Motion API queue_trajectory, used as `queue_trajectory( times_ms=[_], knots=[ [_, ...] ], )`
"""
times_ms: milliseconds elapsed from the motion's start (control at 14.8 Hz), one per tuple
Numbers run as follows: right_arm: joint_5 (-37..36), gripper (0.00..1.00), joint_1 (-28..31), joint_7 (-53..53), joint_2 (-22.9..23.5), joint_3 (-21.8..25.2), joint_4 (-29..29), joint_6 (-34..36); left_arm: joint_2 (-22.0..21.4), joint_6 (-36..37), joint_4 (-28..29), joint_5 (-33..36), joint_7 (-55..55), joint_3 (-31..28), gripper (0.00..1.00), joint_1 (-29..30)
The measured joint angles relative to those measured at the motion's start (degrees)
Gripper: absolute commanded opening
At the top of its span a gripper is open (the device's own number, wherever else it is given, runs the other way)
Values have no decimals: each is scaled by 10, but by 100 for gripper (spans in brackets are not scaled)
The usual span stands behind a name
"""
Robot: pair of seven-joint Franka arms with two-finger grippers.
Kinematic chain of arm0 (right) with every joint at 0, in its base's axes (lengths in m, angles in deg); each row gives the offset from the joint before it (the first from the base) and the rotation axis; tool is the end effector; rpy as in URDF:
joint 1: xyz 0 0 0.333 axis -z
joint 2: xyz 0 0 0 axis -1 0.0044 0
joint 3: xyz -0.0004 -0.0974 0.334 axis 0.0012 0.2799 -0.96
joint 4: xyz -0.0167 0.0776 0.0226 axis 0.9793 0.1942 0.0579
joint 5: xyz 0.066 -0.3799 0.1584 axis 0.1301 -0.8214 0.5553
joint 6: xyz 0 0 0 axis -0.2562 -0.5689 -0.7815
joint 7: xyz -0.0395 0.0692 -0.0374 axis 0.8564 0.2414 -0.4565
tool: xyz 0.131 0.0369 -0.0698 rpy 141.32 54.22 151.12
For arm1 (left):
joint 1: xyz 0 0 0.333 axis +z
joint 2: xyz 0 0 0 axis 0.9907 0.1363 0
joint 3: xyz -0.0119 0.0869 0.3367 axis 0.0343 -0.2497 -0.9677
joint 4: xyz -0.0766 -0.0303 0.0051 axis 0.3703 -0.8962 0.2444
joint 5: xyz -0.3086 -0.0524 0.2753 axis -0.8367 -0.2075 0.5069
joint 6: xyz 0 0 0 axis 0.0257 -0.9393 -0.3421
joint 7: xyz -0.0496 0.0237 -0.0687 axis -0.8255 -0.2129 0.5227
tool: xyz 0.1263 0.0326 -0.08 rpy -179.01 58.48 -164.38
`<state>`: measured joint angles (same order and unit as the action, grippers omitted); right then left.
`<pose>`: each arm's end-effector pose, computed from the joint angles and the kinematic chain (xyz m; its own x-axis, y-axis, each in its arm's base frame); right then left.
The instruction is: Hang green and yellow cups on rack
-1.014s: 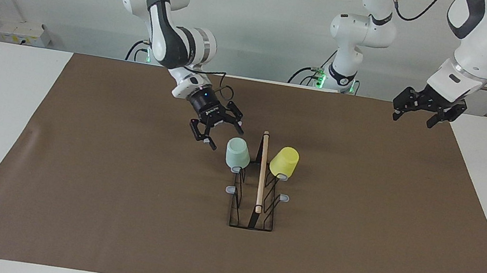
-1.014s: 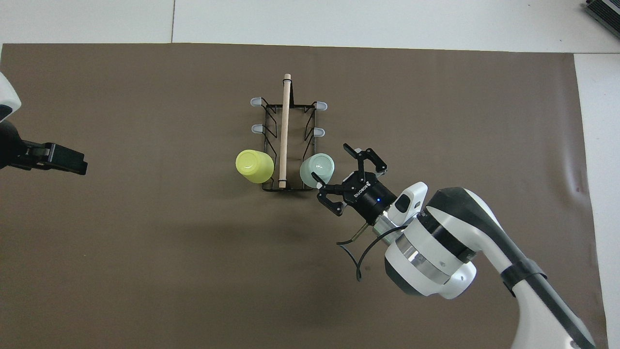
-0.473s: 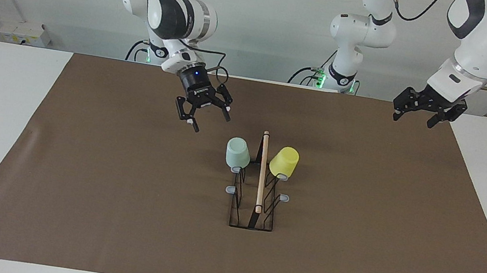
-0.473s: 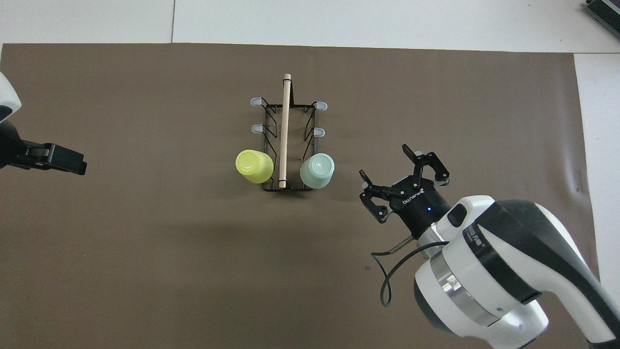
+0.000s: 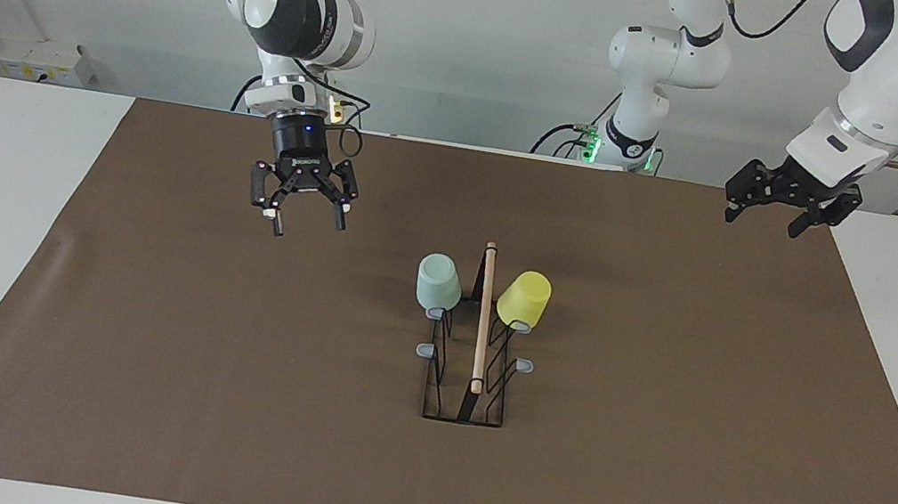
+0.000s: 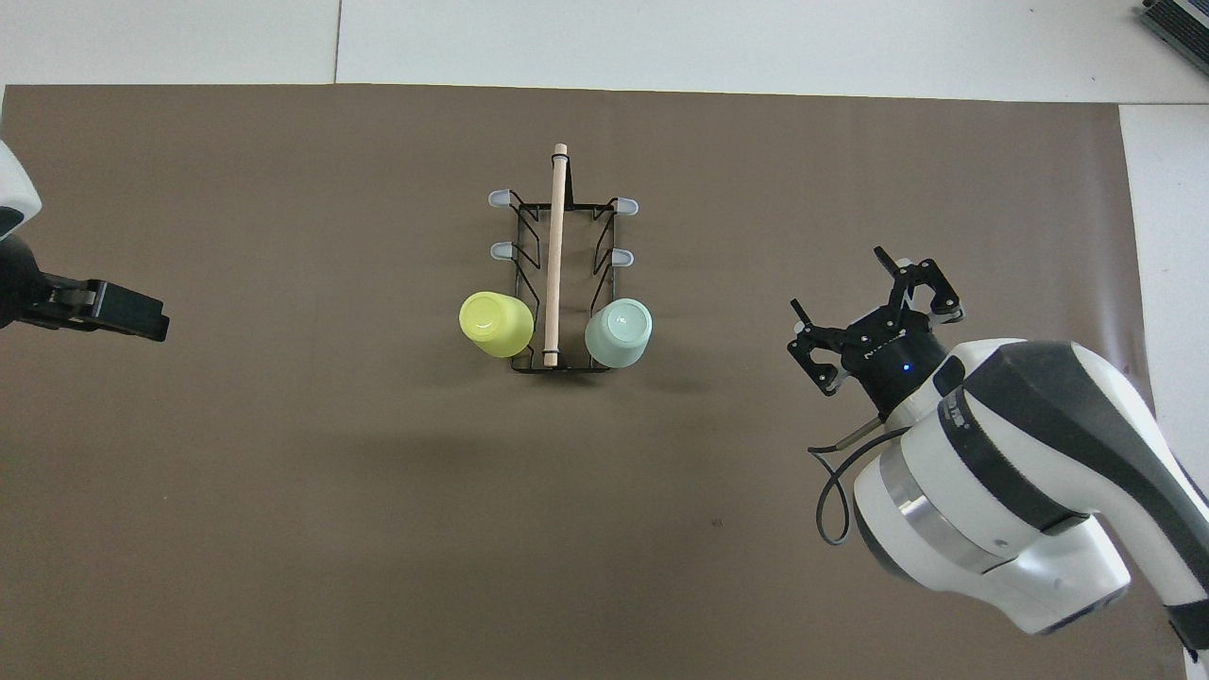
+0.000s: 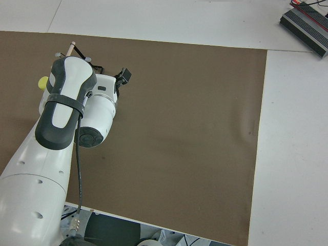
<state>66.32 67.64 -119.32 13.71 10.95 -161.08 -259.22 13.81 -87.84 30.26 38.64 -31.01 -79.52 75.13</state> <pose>0.5393 0.1406 0.4328 0.3541 0.5876 0.7275 0.4848 -0.7806 0.3945 0.5683 -0.0363 0.5962 0.9835 -0.1757 -0.0427 -0.1746 -0.9843 0.0272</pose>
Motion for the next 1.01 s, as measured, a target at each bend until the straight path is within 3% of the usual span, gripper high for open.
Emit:
queue_trajectory(
  times_ms=[541,1014],
  knots=[
    [-140,100,87,-2,49,1,-9,105,0,0,0,0,0,1,100,0],
    [-362,100,186,3,83,2,-3,180,0,0,0,0,0,1,100,0]
  ],
)
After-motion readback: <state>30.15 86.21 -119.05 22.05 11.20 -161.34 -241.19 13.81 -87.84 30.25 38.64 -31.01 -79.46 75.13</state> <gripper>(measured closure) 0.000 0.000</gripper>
